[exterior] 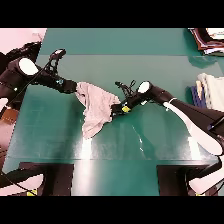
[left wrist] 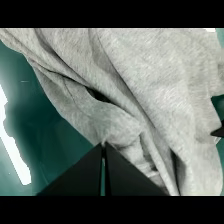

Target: Fold the shirts.

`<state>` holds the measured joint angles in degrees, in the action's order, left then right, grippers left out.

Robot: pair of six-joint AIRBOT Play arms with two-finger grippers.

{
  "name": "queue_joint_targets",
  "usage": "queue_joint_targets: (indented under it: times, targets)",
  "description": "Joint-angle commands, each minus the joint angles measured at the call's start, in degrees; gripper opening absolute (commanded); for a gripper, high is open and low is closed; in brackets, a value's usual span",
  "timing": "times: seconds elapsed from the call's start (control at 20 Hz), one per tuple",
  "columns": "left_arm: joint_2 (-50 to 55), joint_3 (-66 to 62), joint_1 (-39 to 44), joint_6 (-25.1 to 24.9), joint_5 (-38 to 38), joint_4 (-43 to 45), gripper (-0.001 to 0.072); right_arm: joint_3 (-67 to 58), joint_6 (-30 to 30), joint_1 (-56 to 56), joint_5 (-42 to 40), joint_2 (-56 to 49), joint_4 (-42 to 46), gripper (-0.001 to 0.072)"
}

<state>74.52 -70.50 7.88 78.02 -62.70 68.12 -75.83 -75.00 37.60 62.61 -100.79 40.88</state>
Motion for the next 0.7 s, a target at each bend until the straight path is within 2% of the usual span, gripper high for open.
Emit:
queue_joint_targets:
  times: [0.0, 0.15, 0.25, 0.45, 0.65]
  targets:
    - [-1.46, -0.66, -0.07, 0.04, -2.36, 7.98, 0.0022, -2.91, -1.4, -4.24, 2.47, 2.8, 4.57, 0.0012]
    - [-5.73, -2.45, -0.07, 2.14, -3.43, 21.27, 0.0021, -9.14, -6.25, -12.0, 8.02, 10.29, 20.35, 0.0012]
    - [-8.74, -2.51, -0.07, 3.98, -2.14, 25.35, 0.0022, -13.62, -7.17, -17.27, 11.85, 15.26, 27.39, 0.0012]
    - [-13.27, -2.64, -0.07, 5.16, 3.54, 24.9, 0.0022, -20.57, -7.06, -25.62, 12.94, 23.76, 29.66, 0.0012]
    - [-17.59, -6.14, -0.07, 7.61, 9.88, 24.81, 0.0022, -25.51, -6.78, -29.11, 11.82, 29.86, 29.7, 0.0012]
